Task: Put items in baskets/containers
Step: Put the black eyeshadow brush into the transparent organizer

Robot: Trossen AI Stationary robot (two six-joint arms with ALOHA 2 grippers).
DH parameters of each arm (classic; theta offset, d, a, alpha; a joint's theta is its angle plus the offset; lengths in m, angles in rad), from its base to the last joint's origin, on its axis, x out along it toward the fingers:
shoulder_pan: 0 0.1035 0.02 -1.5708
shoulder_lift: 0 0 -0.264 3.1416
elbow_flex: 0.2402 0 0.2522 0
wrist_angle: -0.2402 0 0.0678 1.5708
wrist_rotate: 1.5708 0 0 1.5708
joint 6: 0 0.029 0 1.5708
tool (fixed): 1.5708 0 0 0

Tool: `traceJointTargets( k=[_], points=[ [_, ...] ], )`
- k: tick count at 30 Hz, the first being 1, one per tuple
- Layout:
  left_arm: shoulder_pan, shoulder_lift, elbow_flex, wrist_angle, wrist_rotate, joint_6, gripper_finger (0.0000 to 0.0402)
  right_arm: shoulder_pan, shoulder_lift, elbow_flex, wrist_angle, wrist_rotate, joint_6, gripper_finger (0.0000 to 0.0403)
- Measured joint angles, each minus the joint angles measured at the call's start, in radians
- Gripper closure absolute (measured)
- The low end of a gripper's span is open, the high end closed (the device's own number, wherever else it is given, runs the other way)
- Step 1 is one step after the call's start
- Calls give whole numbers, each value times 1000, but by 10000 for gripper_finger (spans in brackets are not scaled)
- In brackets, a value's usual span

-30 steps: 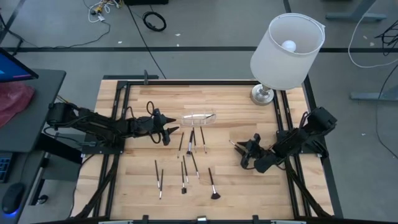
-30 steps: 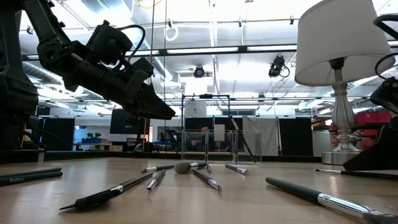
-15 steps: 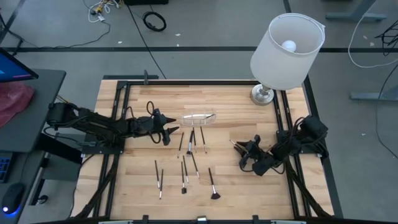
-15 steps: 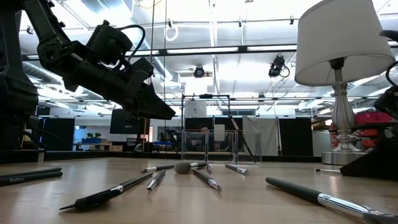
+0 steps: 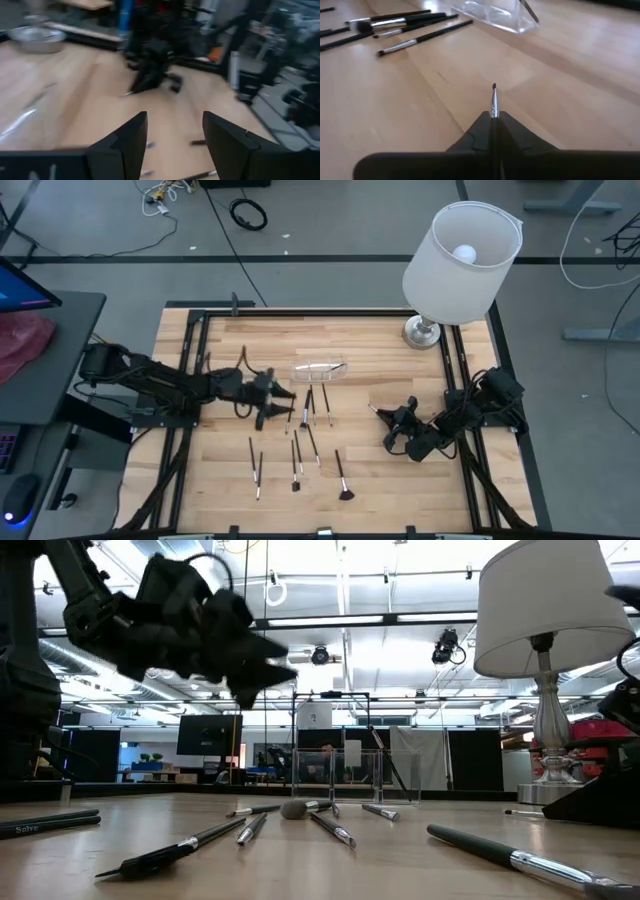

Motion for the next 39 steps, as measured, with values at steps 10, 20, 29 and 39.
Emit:
traceJointTargets(
  k=[10, 20, 29, 39],
  points=[
    [-47, 375, 253, -14, -110, 162, 234, -135, 0, 24, 202, -145, -264, 392],
    [-22, 644, 549, -217, -55, 260, 234, -230, -3, 149, 312, -428, -538, 392],
    [-23, 658, 641, -376, 9, 304, 234, -257, -4, 177, 314, -492, -565, 393],
    [-17, 658, 641, -394, 4, 315, 238, -259, -5, 178, 368, -506, -591, 392]
  ],
)
